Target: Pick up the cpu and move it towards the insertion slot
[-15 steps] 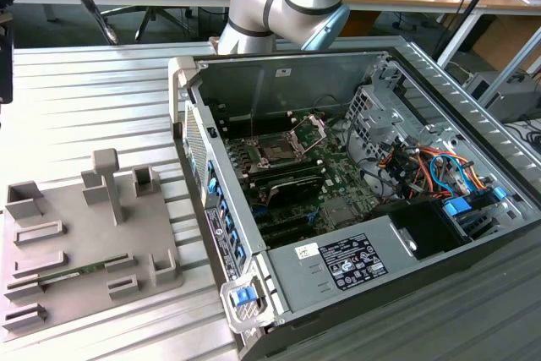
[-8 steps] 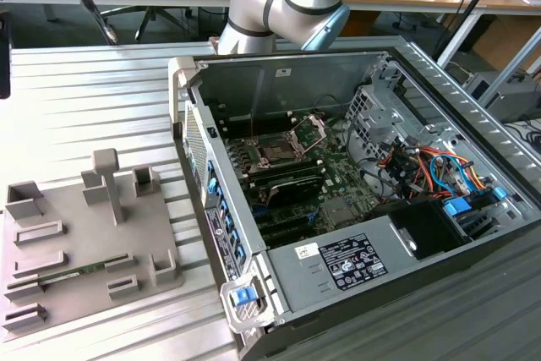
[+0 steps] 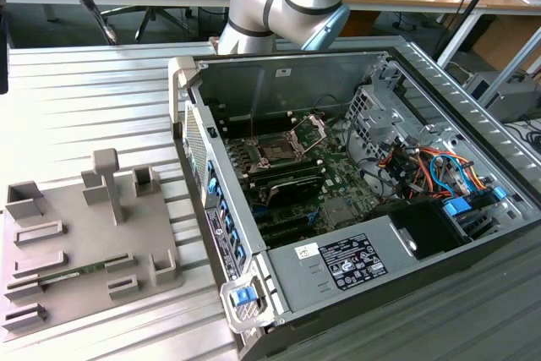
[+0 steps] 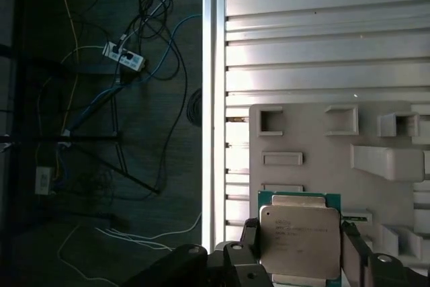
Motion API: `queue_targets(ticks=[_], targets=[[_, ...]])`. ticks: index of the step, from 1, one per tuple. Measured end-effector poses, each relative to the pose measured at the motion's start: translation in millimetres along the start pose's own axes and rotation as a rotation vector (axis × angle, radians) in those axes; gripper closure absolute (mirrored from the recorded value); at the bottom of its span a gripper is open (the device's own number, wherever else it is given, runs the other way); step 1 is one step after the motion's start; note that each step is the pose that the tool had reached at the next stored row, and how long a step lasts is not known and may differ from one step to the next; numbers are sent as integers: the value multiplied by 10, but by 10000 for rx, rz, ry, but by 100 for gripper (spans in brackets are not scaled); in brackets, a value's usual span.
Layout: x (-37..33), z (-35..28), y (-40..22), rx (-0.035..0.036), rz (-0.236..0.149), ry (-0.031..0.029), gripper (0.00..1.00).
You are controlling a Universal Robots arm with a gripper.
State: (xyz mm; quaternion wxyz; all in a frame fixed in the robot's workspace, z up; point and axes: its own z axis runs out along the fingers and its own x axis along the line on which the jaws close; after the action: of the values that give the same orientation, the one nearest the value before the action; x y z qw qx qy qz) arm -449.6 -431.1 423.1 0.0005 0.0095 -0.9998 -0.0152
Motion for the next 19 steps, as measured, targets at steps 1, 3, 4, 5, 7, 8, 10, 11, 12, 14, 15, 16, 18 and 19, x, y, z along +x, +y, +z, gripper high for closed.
queue_targets(ticks=[1,3,4,5,7,8,10,11,12,14,15,16,18,19], targets=[[0,-7,0,0,0,0,45],[0,-31,1,0,0,0,45],[0,-42,1,0,0,0,45],[0,-52,2,-1,0,0,45],[0,-64,2,0,0,0,45],[0,-76,2,0,0,-1,45],[0,-89,3,0,0,1,45],[0,-99,3,0,0,0,45],[0,-109,3,0,0,-1,45],[0,-130,4,0,0,-1,45],[0,-136,4,0,0,0,45],[0,-146,4,0,0,0,45],[0,-172,5,0,0,0,45],[0,-183,6,0,0,0,45]])
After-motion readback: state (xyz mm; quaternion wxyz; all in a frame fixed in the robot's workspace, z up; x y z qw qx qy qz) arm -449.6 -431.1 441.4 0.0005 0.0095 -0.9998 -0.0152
